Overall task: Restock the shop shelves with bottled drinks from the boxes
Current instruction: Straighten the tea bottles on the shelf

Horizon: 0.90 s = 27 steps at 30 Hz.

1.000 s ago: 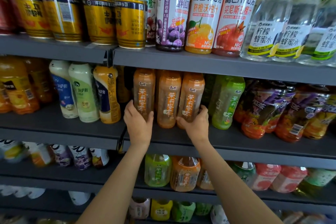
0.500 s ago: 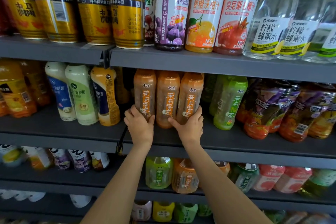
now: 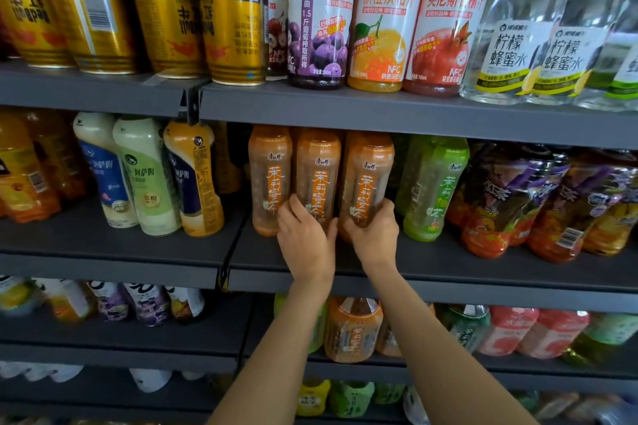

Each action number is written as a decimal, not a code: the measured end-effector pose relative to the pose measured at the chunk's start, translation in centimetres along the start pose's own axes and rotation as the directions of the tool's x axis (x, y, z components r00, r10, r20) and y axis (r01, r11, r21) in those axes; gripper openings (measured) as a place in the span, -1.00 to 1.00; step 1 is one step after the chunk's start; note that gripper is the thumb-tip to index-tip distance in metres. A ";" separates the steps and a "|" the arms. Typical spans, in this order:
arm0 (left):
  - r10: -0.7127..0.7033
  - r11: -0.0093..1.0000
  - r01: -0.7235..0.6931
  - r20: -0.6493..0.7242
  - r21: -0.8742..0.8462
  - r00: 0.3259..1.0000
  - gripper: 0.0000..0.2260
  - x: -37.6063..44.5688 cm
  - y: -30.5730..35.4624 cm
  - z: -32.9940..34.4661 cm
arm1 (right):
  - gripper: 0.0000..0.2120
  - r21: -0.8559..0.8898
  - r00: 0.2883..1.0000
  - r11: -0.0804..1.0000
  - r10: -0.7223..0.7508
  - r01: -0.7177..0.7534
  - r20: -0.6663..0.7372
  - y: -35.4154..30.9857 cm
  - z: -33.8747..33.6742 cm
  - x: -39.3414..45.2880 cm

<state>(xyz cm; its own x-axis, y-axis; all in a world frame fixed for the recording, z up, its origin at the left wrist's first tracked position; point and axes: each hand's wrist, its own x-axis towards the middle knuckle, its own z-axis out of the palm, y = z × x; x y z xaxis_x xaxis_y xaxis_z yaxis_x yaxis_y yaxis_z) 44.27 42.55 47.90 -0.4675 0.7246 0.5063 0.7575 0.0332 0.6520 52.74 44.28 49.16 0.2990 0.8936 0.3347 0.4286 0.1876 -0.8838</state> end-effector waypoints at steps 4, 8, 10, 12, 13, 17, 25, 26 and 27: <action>-0.083 0.996 0.083 -0.025 0.011 0.996 -0.31 0.2 0.7 0.8 | -0.53 -0.065 1.000 0.997 -0.030 0.029 -0.005 -0.2 0.3 -0.1; -0.097 0.995 0.097 -0.066 -0.002 0.993 -0.36 0.7 0.8 1.3 | -0.52 -0.105 1.000 0.994 -0.014 0.016 0.025 -0.5 0.4 -0.1; -0.106 0.994 0.106 -0.050 -0.016 0.993 -0.38 0.8 0.7 1.2 | -0.51 -0.127 1.000 0.992 0.002 0.002 0.027 -0.9 0.5 -0.2; -0.108 0.994 0.108 -0.019 -0.015 0.994 -0.40 0.8 0.7 1.1 | -0.51 -0.150 0.999 0.988 0.030 -0.024 0.036 -1.1 0.5 -0.2; -0.109 0.994 0.109 -0.008 -0.019 0.994 -0.41 0.7 0.7 0.9 | -0.51 -0.162 0.998 0.986 0.042 -0.034 0.045 -1.2 0.4 -0.2; -0.049 0.976 0.040 -0.035 -0.213 0.998 -0.44 -0.4 0.7 -0.5 | -0.51 -0.208 0.996 0.978 0.020 -0.002 0.086 -1.1 -0.7 -0.1; 0.114 0.908 -0.050 0.132 -0.415 0.985 -0.34 0.0 0.2 -4.1 | -0.56 -0.021 0.808 0.945 -0.268 0.327 0.524 -1.1 -3.0 -2.3; 0.103 0.907 -0.036 0.137 -0.420 0.985 -0.36 0.3 -0.3 -4.6 | -0.56 -0.021 0.772 0.938 -0.272 0.347 0.575 -1.0 -3.4 -1.5; 0.097 0.910 -0.026 0.151 -0.414 0.984 -0.37 0.5 -0.9 -5.1 | -0.55 -0.023 0.783 0.941 -0.266 0.336 0.562 -0.8 -3.7 -0.8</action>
<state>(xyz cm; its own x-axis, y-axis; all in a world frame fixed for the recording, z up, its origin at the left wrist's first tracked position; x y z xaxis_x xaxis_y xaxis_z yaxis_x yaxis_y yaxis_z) 41.02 39.35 50.51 -0.3179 0.8200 0.4760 0.5131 -0.2734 0.8136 55.36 41.94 50.79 -0.3589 0.8790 0.3141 0.5233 0.4681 -0.7121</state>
